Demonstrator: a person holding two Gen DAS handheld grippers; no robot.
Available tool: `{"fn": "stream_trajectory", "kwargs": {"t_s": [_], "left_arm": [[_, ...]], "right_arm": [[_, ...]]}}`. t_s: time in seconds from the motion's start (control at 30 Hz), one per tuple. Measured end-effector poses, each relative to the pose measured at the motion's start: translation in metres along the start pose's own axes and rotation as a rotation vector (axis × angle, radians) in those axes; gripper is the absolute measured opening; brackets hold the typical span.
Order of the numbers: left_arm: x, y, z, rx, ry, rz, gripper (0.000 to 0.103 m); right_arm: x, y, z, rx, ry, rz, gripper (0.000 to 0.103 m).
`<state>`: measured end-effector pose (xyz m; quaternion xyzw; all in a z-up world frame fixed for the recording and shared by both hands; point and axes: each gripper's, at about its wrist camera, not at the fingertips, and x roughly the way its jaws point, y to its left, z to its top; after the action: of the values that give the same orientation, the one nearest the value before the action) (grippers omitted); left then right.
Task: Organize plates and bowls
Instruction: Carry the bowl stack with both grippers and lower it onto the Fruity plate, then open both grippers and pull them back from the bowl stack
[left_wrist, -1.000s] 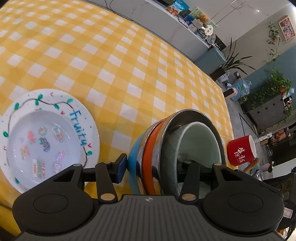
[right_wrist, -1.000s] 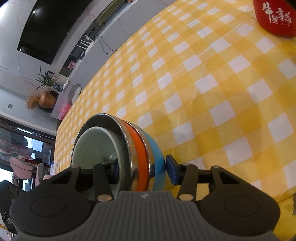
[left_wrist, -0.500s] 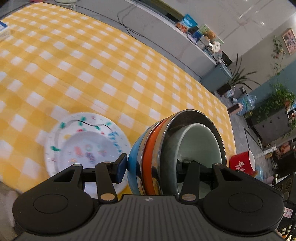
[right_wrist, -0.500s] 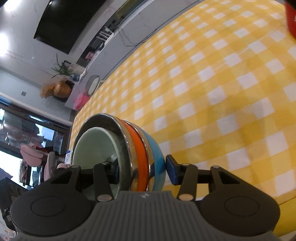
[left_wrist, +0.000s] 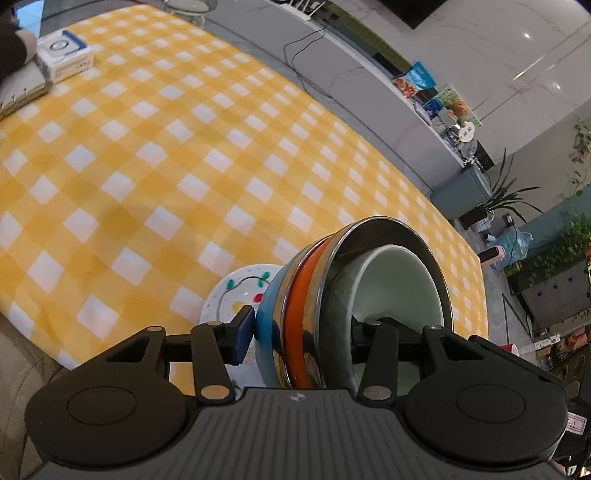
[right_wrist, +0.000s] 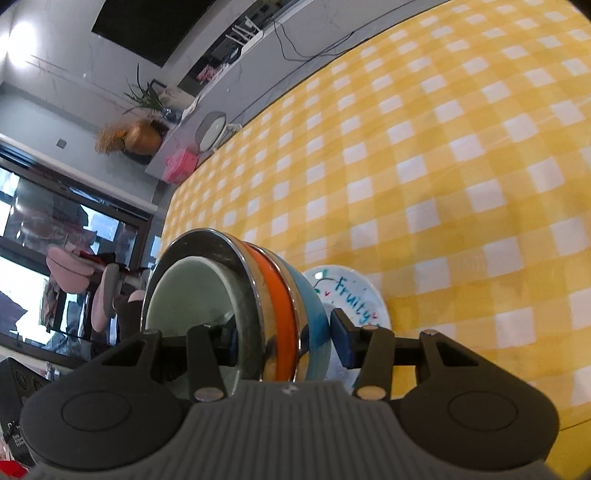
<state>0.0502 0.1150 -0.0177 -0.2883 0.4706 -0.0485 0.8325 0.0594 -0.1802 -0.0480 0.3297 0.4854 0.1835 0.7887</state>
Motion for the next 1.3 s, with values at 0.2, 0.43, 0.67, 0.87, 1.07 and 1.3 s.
{"fn": "stream_trajectory", "kwargs": {"t_s": [0.2,0.43,0.67,0.87,1.07,1.3], "left_arm": [[0.013,0.015,-0.002,-0.024,0.047,0.007,0.052],[0.02,0.024,-0.006,-0.039,0.08,0.024,0.051],[0.026,0.025,-0.004,-0.04,0.068,0.014,0.052],[0.03,0.024,-0.003,-0.044,0.068,0.001,0.052],[0.032,0.023,-0.002,-0.04,0.067,0.01,0.052],[0.023,0.017,-0.002,-0.003,-0.007,0.018,0.051]], "right_arm": [[0.015,-0.003,-0.002,0.008,0.036,-0.04,0.047],[0.025,-0.016,-0.009,0.029,0.067,-0.054,0.047],[0.029,-0.02,-0.008,0.031,0.06,-0.062,0.047],[0.027,-0.02,-0.001,0.015,0.042,-0.071,0.047],[0.028,-0.017,-0.002,0.018,0.038,-0.075,0.048],[0.028,-0.016,-0.001,0.032,0.021,-0.056,0.059]]}}
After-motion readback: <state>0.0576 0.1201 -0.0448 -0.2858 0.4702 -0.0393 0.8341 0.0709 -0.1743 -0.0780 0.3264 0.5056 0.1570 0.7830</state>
